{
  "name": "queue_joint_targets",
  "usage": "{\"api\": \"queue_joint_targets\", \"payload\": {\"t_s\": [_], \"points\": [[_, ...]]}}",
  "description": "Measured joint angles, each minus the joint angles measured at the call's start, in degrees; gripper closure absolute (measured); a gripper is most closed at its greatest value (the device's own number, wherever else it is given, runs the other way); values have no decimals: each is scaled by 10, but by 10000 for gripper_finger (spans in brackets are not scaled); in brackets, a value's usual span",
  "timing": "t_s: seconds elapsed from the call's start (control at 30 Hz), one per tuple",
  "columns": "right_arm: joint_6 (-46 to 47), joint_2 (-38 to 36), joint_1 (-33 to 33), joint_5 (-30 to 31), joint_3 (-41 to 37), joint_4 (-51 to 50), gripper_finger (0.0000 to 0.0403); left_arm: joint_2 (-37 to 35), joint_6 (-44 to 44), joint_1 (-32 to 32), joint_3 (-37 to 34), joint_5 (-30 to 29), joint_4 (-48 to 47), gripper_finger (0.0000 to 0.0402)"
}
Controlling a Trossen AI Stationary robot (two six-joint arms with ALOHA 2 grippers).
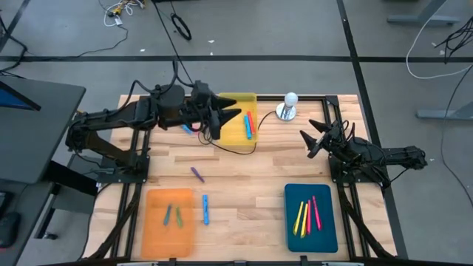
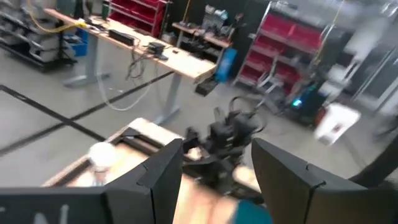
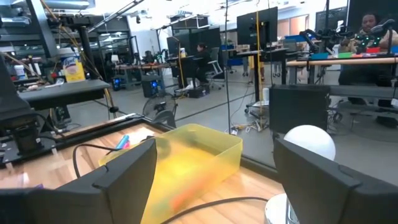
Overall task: Pick & Place Markers
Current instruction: Put the top blue highlighter into the yellow bin
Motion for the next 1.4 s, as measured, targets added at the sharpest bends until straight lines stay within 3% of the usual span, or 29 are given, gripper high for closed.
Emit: {"api": "queue_joint_targets", "payload": {"t_s": [0.5,1.3,1.4], "points": [[0,0,0,-1,0,0,80,0,129,50,0,0,-211,204],[-2,0,0,-1,0,0,80,0,111,50,0,30,-212,204],[-17,0,0,-25,0,0,80,0,110,50,0,30,-212,204]]}}
